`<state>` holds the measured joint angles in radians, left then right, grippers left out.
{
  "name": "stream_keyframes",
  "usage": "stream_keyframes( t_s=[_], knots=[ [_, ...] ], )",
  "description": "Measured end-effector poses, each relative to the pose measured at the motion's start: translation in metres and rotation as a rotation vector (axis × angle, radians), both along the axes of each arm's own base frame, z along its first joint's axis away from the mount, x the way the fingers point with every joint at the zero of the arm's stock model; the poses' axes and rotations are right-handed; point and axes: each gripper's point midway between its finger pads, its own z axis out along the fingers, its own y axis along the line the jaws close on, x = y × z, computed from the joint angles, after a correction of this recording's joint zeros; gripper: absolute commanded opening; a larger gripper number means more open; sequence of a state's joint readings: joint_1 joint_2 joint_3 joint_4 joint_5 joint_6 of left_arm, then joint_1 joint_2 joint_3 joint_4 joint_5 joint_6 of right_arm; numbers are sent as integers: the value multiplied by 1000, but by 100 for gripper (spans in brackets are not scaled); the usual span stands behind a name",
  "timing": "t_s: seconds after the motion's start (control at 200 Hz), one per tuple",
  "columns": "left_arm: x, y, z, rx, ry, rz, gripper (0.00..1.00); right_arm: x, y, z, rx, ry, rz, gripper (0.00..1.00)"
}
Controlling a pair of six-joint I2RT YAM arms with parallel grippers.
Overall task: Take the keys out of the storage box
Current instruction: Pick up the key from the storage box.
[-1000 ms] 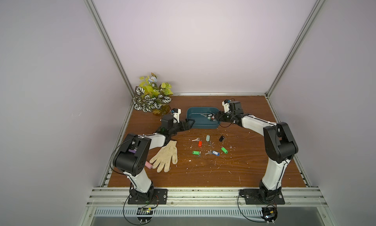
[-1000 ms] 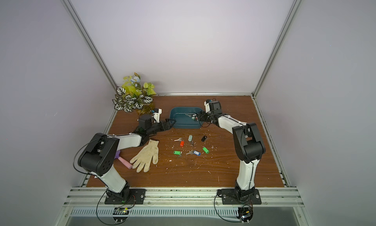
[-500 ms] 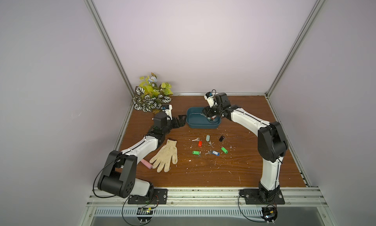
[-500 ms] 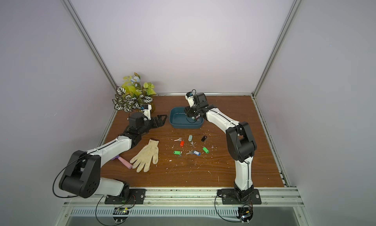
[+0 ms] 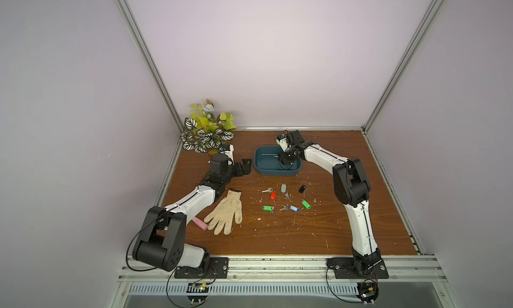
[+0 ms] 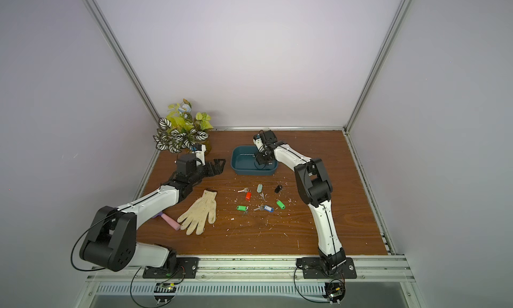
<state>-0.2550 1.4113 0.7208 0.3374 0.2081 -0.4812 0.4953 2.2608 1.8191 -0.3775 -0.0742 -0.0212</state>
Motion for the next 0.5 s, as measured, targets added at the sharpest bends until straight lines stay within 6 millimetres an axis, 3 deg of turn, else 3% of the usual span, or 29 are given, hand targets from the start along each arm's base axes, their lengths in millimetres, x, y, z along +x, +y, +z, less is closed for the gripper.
stream_keyframes(
  t_s=[0.17, 0.395, 0.5],
  knots=[
    [2, 2, -2, 15, -1, 7, 100, 14, 4, 5, -8, -28, -3, 50],
    [6, 2, 3, 24, -13, 7, 100, 13, 2, -20, -48, 13, 6, 48],
    [8, 2, 4, 26, -16, 10, 100, 12, -1, -24, -71, 19, 5, 38]
  ],
)
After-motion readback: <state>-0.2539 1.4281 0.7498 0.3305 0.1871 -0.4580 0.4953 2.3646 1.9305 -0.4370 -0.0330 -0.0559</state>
